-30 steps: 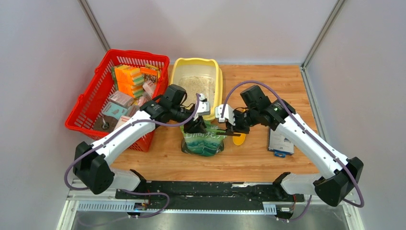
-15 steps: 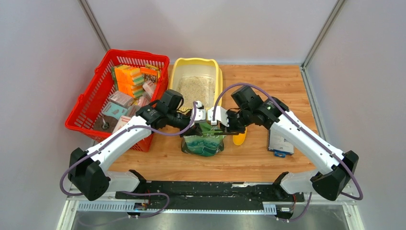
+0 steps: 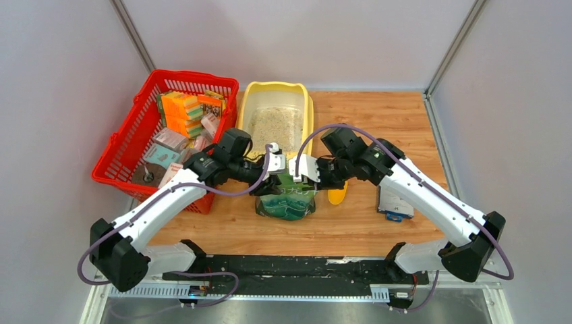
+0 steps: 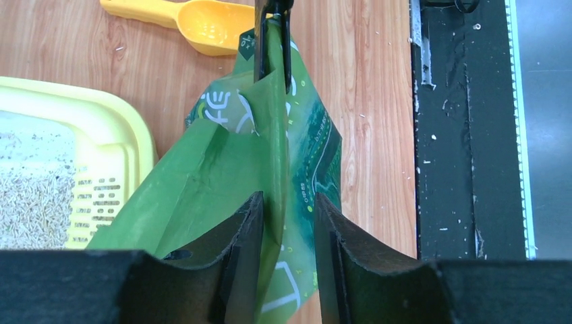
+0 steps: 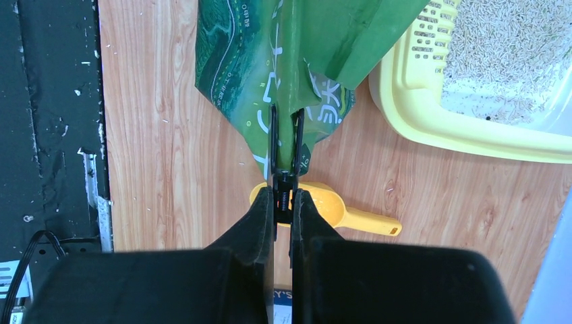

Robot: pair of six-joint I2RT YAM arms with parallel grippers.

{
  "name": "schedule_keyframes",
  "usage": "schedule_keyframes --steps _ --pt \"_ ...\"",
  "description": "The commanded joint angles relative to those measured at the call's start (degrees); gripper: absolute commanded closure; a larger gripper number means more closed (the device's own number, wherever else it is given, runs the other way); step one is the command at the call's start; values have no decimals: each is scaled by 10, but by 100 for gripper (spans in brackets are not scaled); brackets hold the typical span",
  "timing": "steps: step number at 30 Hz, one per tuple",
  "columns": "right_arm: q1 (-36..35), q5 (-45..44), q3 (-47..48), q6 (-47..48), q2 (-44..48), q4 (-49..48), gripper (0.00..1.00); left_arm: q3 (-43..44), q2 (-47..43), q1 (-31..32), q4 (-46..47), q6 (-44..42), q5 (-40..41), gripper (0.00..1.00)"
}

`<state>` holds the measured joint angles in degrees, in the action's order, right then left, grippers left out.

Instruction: Fill the litter box with clean litter

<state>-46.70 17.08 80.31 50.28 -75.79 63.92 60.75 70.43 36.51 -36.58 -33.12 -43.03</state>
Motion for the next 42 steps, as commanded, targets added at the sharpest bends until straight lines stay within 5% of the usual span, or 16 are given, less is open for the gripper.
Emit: schedule_keyframes --steps 1,17,29,37,42 --pt "-9 -6 24 -12 -3 -34 100 -19 -42 -12 5 37 -10 59" --pt "-19 -36 -2 -24 17 -67 100 -96 -128 -41 91 170 83 45" --pt "-12 -43 -22 -57 34 -61 100 -112 -161 -41 119 39 16 49" --pt "-7 -40 -21 -75 43 -62 100 -148 -230 -44 245 86 182 47" --pt "-7 -31 -28 -86 49 -66 100 -173 -274 -48 182 3 71 42"
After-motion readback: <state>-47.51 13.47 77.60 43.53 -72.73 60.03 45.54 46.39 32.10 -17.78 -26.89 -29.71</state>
